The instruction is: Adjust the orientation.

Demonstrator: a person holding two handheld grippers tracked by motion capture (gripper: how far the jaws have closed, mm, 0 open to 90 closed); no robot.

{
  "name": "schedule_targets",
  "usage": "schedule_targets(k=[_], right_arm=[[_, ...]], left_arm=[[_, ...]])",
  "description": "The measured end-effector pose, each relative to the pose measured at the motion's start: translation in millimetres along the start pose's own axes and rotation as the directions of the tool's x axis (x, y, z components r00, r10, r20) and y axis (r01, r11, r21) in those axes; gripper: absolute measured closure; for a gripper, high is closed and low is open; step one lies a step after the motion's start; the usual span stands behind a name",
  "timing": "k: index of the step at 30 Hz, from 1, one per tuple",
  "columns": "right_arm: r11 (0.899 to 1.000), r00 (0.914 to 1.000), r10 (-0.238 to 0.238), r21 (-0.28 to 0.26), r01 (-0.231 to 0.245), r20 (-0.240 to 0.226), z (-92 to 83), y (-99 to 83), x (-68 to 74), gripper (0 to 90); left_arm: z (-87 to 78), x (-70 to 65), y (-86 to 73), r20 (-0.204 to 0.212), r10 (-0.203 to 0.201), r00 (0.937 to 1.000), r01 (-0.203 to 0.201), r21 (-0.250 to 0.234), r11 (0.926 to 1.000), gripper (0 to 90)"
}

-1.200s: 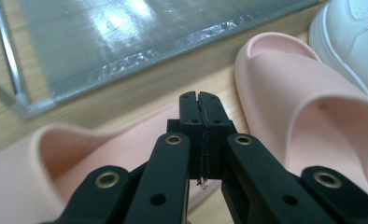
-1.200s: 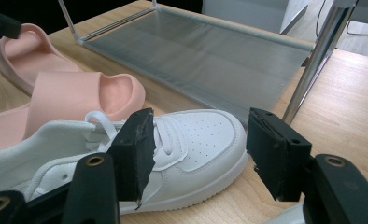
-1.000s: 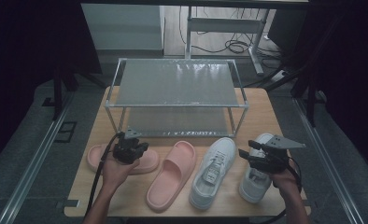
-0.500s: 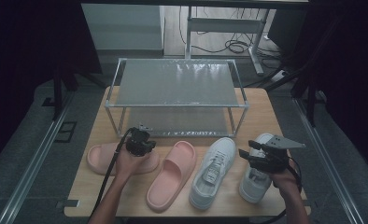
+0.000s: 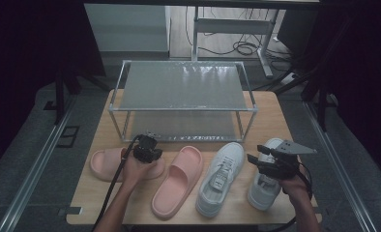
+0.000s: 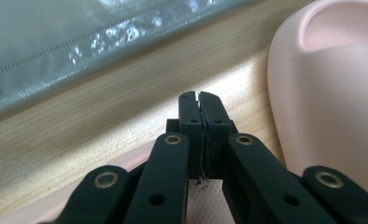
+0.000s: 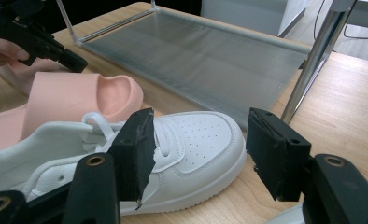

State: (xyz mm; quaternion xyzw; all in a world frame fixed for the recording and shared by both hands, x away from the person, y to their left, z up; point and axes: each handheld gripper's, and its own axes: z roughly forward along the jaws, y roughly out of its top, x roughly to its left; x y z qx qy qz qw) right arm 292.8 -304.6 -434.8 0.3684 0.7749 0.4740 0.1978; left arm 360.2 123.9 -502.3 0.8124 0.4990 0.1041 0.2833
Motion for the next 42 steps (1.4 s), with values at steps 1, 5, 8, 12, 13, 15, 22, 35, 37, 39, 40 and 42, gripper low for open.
schedule_targets(k=[1,5,8,12,13,15,22,35,37,39,40,42], right_arm=[[1.000,1.0000,0.000,0.003,0.000,0.000,0.1,-0.2,-0.3,42.5],[1.000,1.0000,0.001,0.001,-0.001,-0.002,0.4,-0.2,0.3,42.4],[1.000,1.0000,-0.002,0.001,0.002,-0.004,-0.1,-0.1,0.5,42.4],[1.000,1.0000,0.003,0.001,-0.003,-0.002,-0.1,-0.4,-0.4,42.4],[1.000,1.0000,0.003,0.002,-0.003,-0.002,0.0,-0.5,-0.4,42.5],[1.000,1.0000,0.001,0.003,-0.001,-0.003,-0.2,-0.4,-0.4,42.4],[1.000,1.0000,0.000,0.005,0.000,-0.001,0.5,-0.6,-0.3,42.5],[1.000,1.0000,0.000,0.011,0.000,-0.001,2.0,-1.0,1.0,42.4],[1.000,1.0000,0.001,0.011,-0.001,-0.001,1.8,-1.0,0.8,42.4],[1.000,1.0000,0.000,0.011,0.000,-0.001,1.9,-1.1,0.8,42.5],[1.000,1.0000,0.002,0.008,-0.002,0.000,2.3,-1.3,1.1,42.5],[1.000,1.0000,0.000,0.011,0.000,0.000,2.4,-1.3,1.2,42.4]], left_arm=[[-0.1,-0.3,-0.3,0.002,-0.004,1.0000,0.004,-0.003,1.0000,89.4],[-1.1,-0.6,-2.3,0.009,-0.007,0.9999,0.007,-0.005,1.0000,89.8],[-3.2,-0.8,-4.7,0.012,-0.007,0.9999,0.007,0.001,1.0000,89.9],[-6.2,-1.2,-10.3,0.029,-0.010,0.9995,0.010,-0.004,0.9999,89.9],[-6.9,-2.0,-12.1,0.030,-0.021,0.9993,0.022,-0.008,0.9997,89.9],[-8.8,-1.7,-15.3,0.032,-0.020,0.9993,0.020,-0.011,0.9997,89.9],[-17.4,-1.2,-30.0,0.043,-0.021,0.9989,0.021,-0.013,0.9997,89.5],[-35.9,-0.6,-61.1,0.082,-0.029,0.9962,0.032,-0.036,0.9988,89.9],[-39.2,-0.8,-65.3,0.081,-0.028,0.9963,0.031,-0.039,0.9987,89.9],[-43.0,-0.5,-69.8,0.082,-0.029,0.9962,0.033,-0.046,0.9984,89.8],[-45.0,-0.4,-72.2,0.085,-0.030,0.9959,0.034,-0.048,0.9982,89.8],[-48.9,0.5,-77.2,0.089,-0.033,0.9955,0.038,-0.053,0.9979,89.7]])
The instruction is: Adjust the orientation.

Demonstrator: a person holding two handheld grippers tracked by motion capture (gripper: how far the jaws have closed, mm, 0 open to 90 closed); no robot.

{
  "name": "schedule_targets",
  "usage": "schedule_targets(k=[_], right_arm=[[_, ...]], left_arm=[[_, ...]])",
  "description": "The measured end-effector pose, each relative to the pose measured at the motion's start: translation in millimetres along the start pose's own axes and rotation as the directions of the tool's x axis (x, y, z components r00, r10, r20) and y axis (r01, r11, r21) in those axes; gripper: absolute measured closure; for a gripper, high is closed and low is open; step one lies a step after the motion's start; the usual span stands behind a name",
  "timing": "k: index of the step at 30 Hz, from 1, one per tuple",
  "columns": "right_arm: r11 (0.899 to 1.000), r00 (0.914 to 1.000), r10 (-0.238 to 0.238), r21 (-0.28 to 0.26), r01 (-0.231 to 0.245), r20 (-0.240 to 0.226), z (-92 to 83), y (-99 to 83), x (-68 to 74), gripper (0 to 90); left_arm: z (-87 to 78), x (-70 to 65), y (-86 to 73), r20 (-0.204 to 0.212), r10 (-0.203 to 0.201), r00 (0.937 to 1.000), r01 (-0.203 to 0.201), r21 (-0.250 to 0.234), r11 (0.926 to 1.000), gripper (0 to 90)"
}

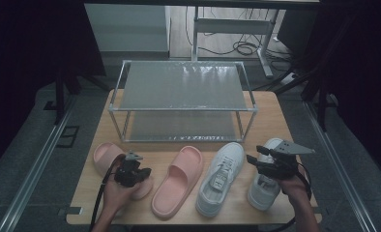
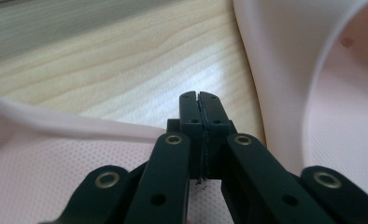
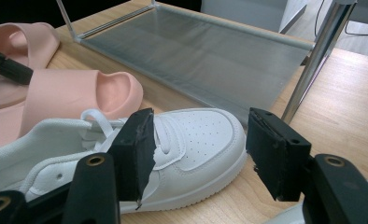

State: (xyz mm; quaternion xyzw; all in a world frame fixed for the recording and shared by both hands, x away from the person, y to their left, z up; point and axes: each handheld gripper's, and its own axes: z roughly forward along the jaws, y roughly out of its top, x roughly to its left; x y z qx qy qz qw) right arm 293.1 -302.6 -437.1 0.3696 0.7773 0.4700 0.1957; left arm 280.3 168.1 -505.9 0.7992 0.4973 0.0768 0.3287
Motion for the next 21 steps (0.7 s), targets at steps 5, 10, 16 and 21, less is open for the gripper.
schedule_targets(k=[5,10,16,21], right_arm=[[1.000,1.0000,-0.001,0.002,0.001,-0.001,0.7,-0.1,0.7,42.4],[1.000,1.0000,-0.001,0.008,0.001,0.000,1.5,-0.5,0.8,42.5],[1.000,1.0000,0.002,0.007,-0.002,0.001,1.8,-0.9,0.4,42.4],[1.000,1.0000,0.002,0.008,-0.002,0.001,1.8,-1.0,0.6,42.4]], left_arm=[[-8.4,3.4,-10.4,0.008,-0.016,0.9998,0.016,-0.013,0.9998,89.7],[-14.3,5.0,-18.9,0.017,-0.020,0.9997,0.021,-0.021,0.9996,89.7],[-22.2,7.2,-28.3,0.014,-0.025,0.9996,0.025,-0.022,0.9994,89.8],[-28.7,10.4,-35.2,0.006,-0.030,0.9995,0.030,-0.021,0.9993,89.5]])
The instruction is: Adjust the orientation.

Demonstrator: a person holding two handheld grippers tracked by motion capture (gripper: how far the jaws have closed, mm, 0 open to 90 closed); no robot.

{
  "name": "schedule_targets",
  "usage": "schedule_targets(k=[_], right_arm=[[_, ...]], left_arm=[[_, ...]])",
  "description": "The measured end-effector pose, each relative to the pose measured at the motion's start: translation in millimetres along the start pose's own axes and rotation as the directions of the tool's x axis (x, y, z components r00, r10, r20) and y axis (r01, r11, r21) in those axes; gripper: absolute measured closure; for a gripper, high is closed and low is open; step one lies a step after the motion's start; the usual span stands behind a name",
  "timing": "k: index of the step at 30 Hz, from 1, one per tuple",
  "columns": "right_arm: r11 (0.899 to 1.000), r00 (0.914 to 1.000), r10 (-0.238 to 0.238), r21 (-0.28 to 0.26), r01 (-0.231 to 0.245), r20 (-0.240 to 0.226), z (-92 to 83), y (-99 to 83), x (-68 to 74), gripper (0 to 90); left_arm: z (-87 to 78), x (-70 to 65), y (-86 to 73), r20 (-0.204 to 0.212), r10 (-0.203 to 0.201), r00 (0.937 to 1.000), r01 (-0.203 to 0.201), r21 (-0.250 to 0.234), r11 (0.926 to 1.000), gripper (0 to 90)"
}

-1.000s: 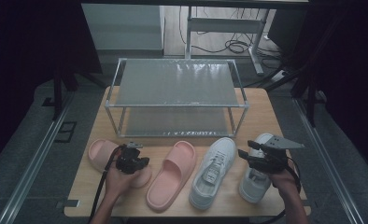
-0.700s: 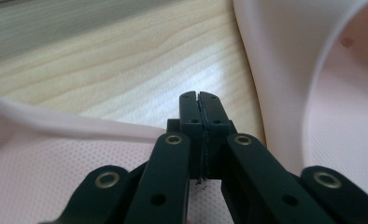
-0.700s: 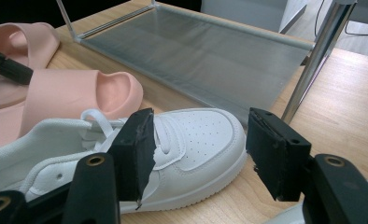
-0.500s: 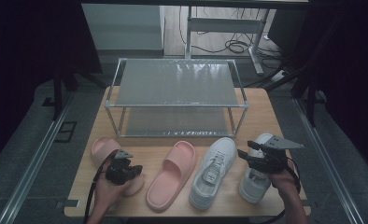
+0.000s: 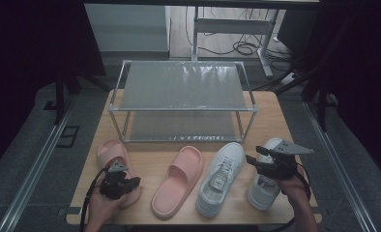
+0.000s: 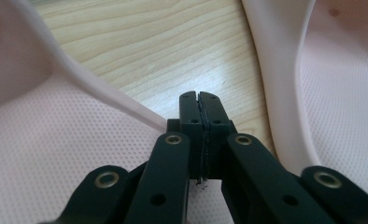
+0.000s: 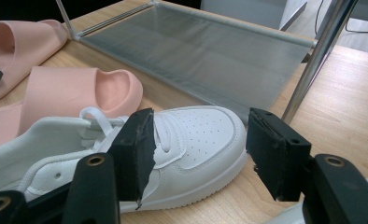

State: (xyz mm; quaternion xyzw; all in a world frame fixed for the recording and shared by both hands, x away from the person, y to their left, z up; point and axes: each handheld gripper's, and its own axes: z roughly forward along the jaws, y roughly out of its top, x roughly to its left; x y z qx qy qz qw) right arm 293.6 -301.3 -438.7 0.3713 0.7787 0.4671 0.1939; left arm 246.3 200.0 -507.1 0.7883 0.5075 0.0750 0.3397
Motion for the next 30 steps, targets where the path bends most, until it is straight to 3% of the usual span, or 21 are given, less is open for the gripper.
schedule_targets(k=[23,26,30], right_arm=[[1.000,1.0000,0.006,0.007,-0.006,0.006,1.0,-0.6,0.3,42.5],[1.000,1.0000,0.006,0.008,-0.006,0.005,1.2,-0.6,0.4,42.4],[1.000,1.0000,0.005,0.007,-0.005,0.007,1.9,-0.8,0.6,42.5]], left_arm=[[-28.2,13.1,-26.3,-0.054,-0.026,0.9982,0.027,0.012,0.9996,89.2],[-35.3,12.9,-28.4,-0.064,-0.024,0.9977,0.024,-0.006,0.9997,89.1],[-59.4,16.5,-24.0,-0.069,-0.035,0.9970,0.030,-0.077,0.9966,89.3]])
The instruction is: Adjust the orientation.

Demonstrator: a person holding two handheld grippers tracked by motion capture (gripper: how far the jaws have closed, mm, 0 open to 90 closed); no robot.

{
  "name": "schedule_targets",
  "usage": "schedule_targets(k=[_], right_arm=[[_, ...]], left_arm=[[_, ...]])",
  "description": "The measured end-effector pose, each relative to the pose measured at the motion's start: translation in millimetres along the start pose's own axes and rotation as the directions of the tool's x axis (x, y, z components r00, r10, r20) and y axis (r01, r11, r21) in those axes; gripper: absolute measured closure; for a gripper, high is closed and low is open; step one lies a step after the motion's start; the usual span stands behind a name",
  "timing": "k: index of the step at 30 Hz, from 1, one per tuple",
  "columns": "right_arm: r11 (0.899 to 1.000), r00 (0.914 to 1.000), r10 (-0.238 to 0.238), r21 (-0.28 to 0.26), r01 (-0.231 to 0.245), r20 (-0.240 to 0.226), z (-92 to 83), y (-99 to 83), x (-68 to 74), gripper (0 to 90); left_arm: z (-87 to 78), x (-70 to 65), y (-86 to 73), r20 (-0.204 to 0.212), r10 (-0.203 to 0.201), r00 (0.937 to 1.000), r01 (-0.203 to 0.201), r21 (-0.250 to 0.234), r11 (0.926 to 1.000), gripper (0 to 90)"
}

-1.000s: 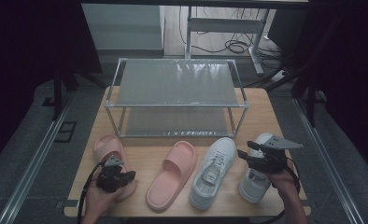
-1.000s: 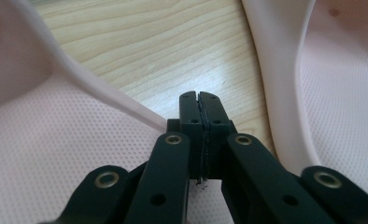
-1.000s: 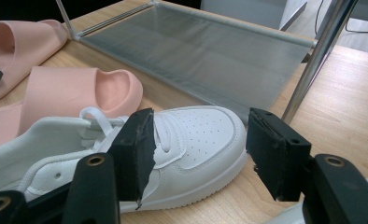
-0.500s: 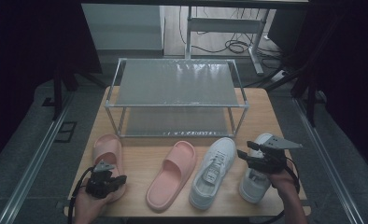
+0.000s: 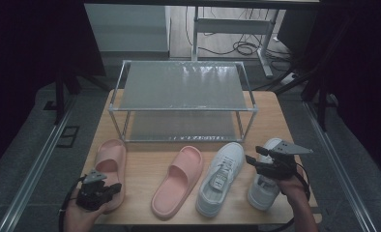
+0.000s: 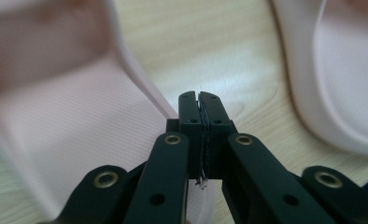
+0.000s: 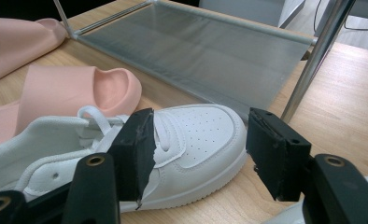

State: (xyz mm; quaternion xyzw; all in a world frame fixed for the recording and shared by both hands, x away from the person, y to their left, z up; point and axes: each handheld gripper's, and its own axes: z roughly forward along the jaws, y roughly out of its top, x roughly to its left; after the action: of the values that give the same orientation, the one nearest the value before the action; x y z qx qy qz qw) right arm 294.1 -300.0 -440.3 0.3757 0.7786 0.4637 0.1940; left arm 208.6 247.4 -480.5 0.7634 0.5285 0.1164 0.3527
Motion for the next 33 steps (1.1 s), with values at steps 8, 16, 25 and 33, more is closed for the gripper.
schedule_targets(k=[8,16,25,33], right_arm=[[1.000,1.0000,-0.001,0.001,0.001,-0.001,0.7,0.1,0.8,42.4],[1.000,1.0000,0.001,-0.001,-0.001,0.002,-0.1,-0.2,-0.3,42.5],[1.000,1.0000,0.002,0.000,-0.002,0.002,0.7,-0.6,0.0,42.4],[1.000,1.0000,0.001,0.009,-0.001,0.002,3.1,-1.3,-0.8,42.5]], left_arm=[[-27.4,41.8,26.7,-0.033,-0.056,0.9979,0.053,-0.105,0.9930,89.6],[-4.0,80.6,42.6,-0.067,-0.105,0.9922,0.099,-0.094,0.9907,90.0],[17.7,113.6,45.2,-0.110,-0.139,0.9841,0.134,-0.057,0.9894,90.0],[35.7,135.6,42.1,-0.133,-0.162,0.9778,0.161,-0.020,0.9868,90.0]])
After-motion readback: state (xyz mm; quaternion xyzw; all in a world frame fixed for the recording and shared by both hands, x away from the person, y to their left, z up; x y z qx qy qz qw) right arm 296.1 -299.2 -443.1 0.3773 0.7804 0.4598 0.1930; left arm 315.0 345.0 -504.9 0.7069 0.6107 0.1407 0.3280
